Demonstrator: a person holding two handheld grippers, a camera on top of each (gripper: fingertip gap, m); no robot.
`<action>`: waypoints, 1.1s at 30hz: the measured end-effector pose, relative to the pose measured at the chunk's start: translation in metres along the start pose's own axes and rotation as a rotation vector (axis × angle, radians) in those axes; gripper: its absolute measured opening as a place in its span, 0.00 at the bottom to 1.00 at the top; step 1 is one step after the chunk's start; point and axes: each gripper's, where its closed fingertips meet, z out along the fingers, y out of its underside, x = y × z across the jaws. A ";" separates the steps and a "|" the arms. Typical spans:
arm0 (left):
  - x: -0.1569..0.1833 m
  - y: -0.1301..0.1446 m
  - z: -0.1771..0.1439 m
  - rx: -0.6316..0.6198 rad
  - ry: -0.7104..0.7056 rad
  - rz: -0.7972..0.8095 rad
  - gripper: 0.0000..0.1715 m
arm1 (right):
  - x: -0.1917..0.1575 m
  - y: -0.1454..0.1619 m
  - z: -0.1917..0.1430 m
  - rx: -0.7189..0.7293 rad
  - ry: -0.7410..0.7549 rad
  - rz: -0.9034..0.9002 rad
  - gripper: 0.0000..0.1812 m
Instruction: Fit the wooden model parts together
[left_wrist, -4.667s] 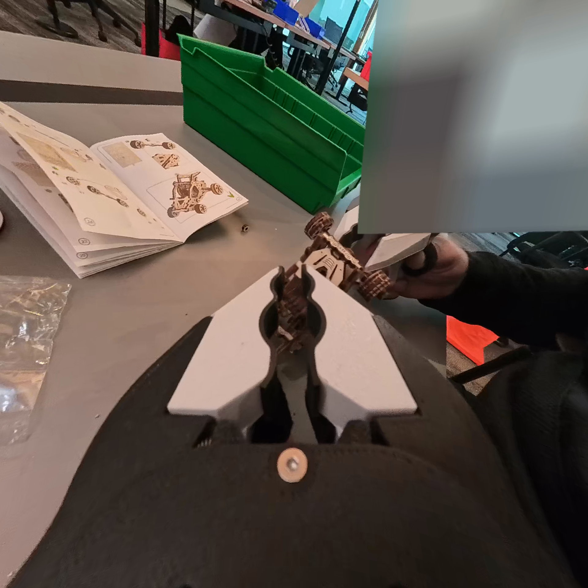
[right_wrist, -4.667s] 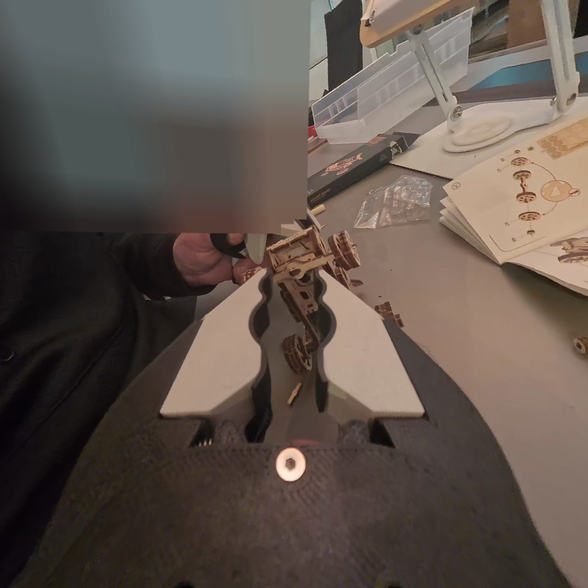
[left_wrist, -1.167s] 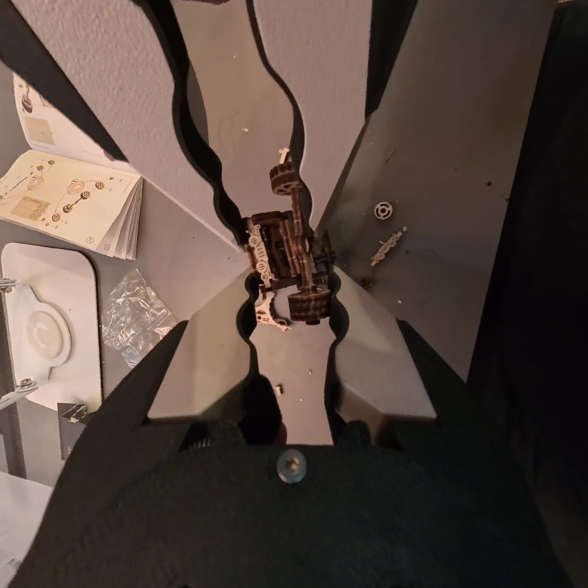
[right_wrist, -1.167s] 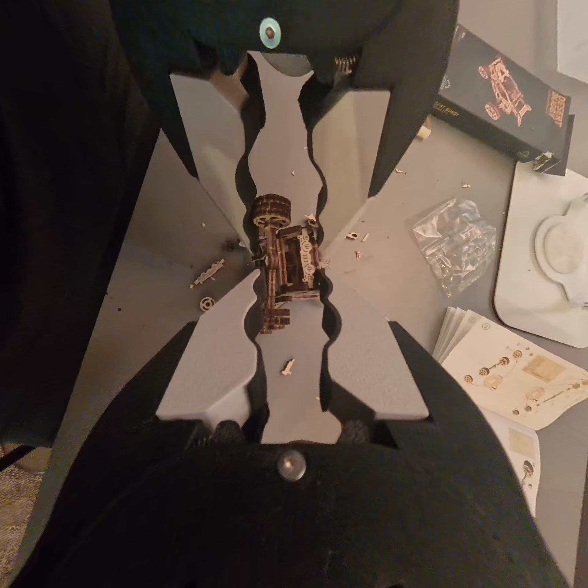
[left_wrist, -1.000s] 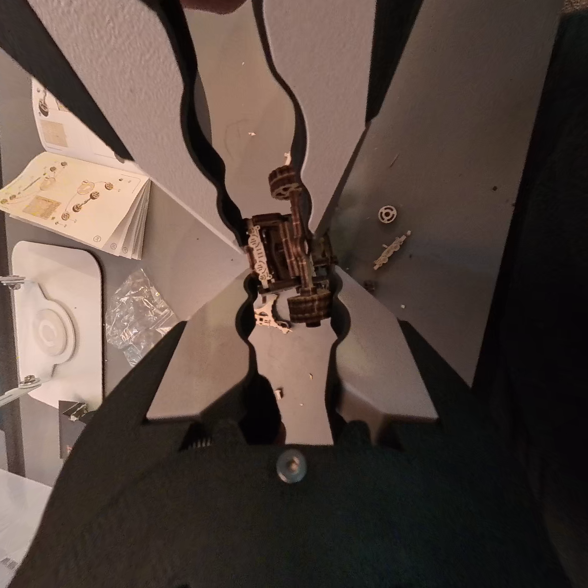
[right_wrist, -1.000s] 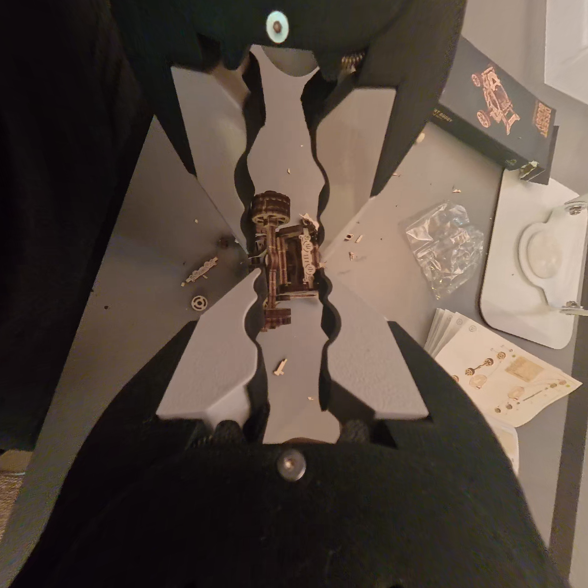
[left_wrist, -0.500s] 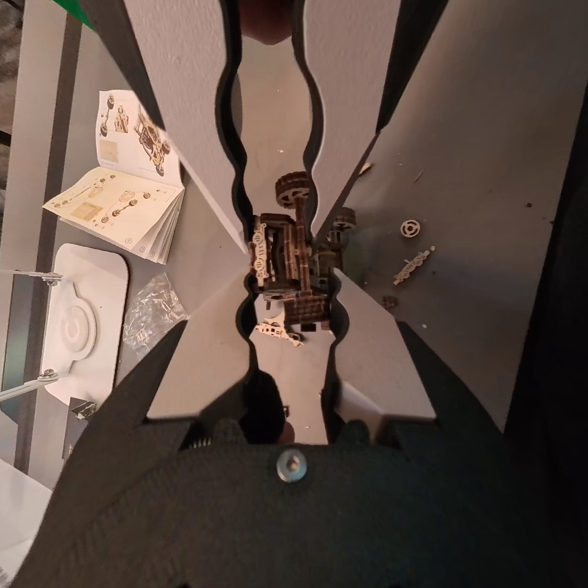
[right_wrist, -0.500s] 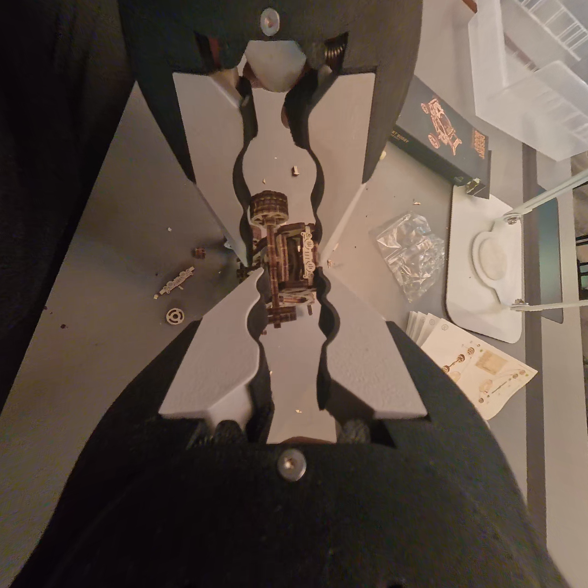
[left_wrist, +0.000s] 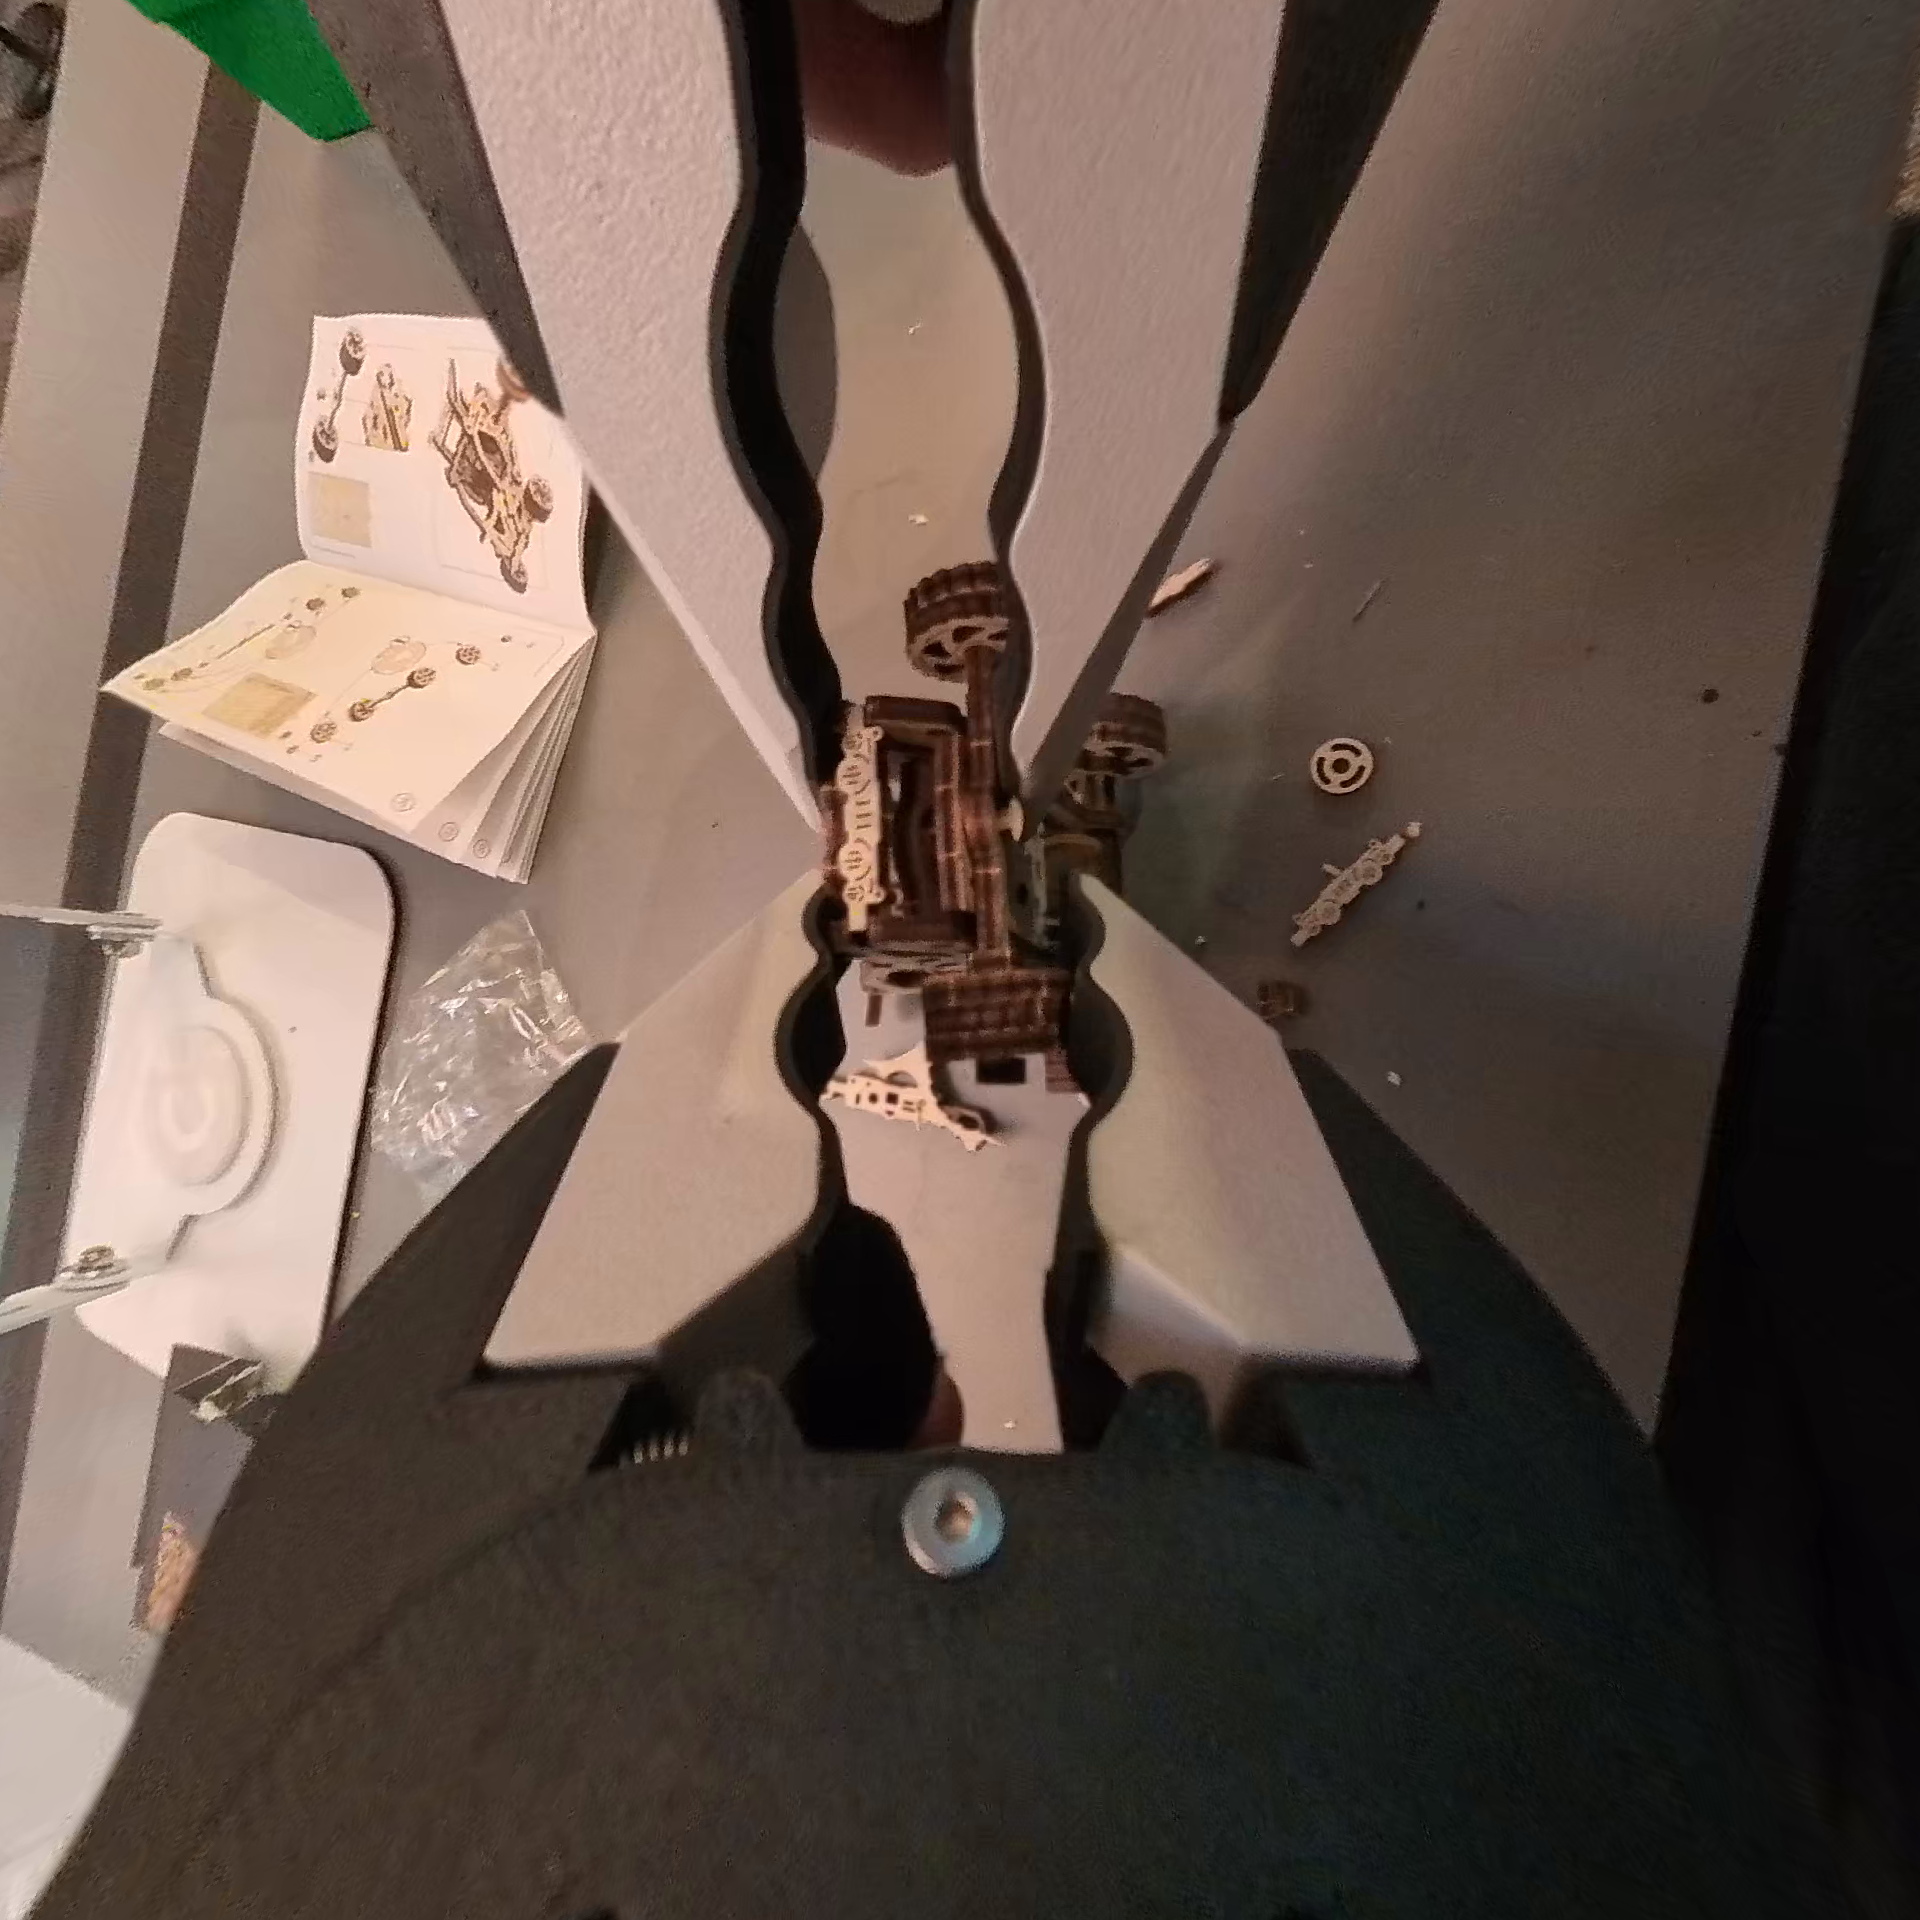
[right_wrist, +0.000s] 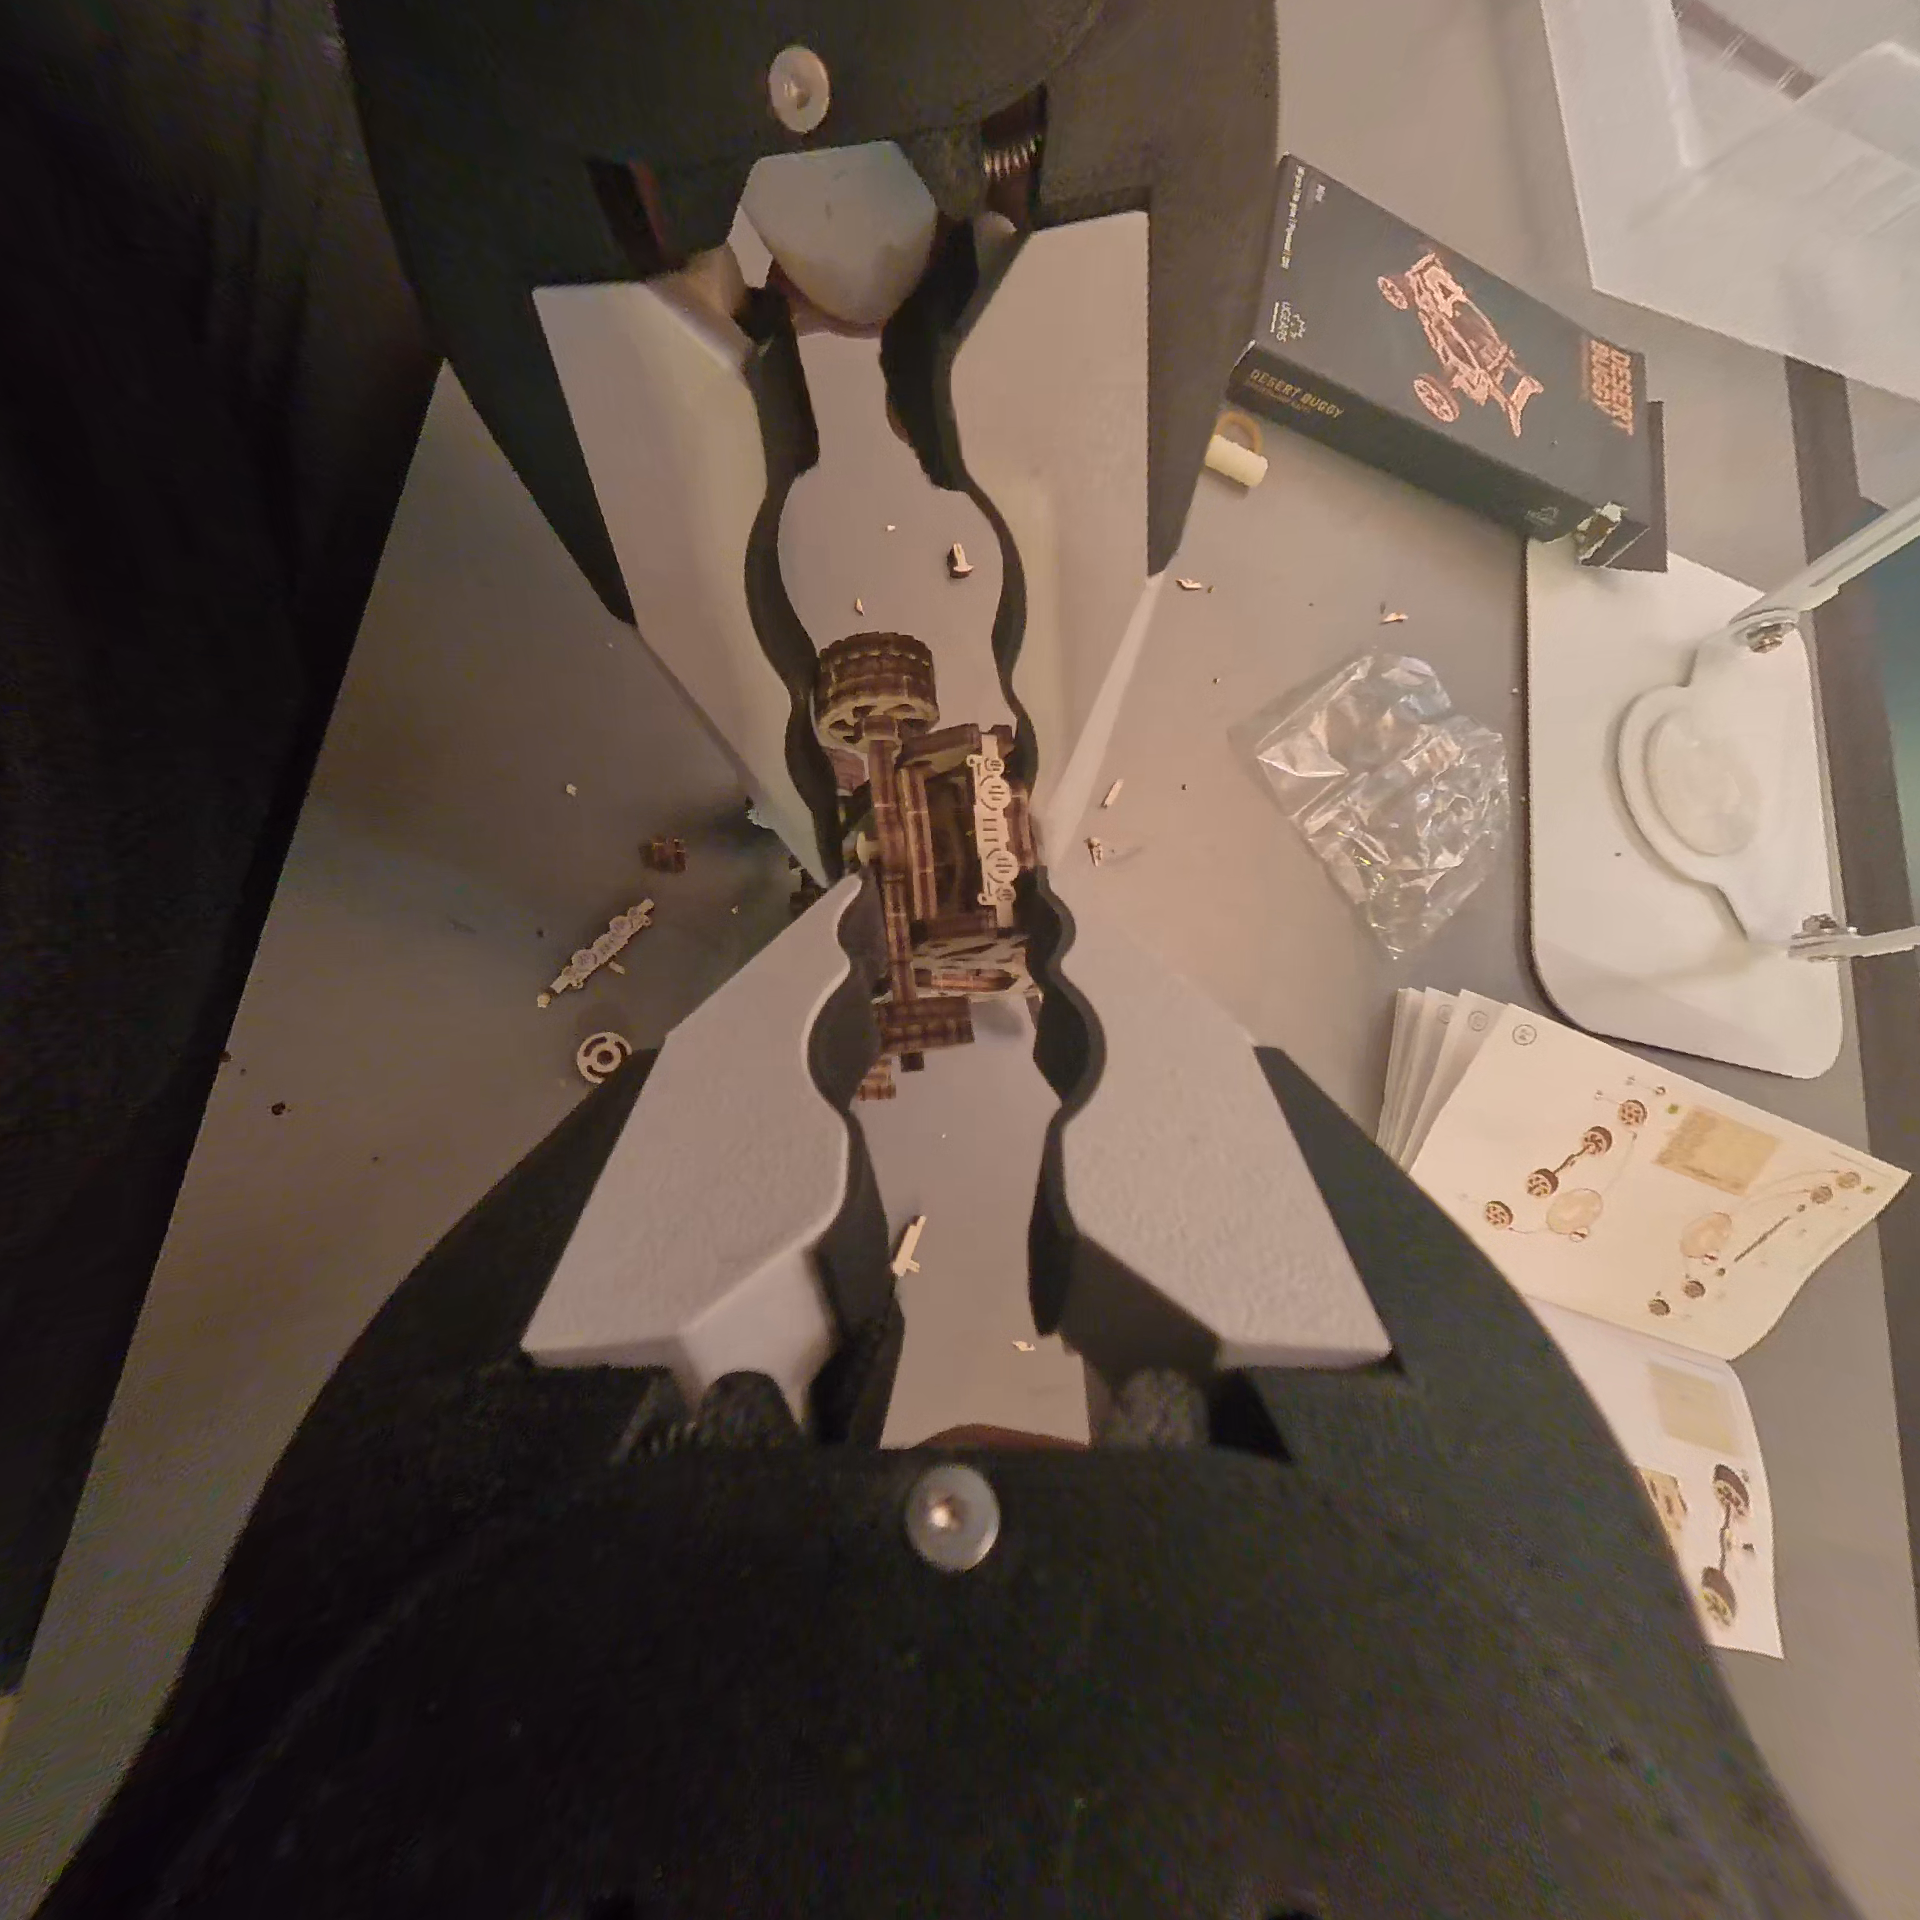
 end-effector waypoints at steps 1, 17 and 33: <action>0.001 -0.001 0.000 0.001 0.017 -0.003 0.22 | 0.000 0.000 0.000 0.002 -0.003 0.000 0.13; 0.001 -0.007 0.001 0.038 0.050 -0.075 0.22 | -0.003 0.000 -0.001 0.071 -0.067 0.076 0.17; 0.009 -0.004 0.008 0.007 0.102 -0.067 0.29 | -0.008 -0.006 -0.003 0.123 -0.121 0.133 0.15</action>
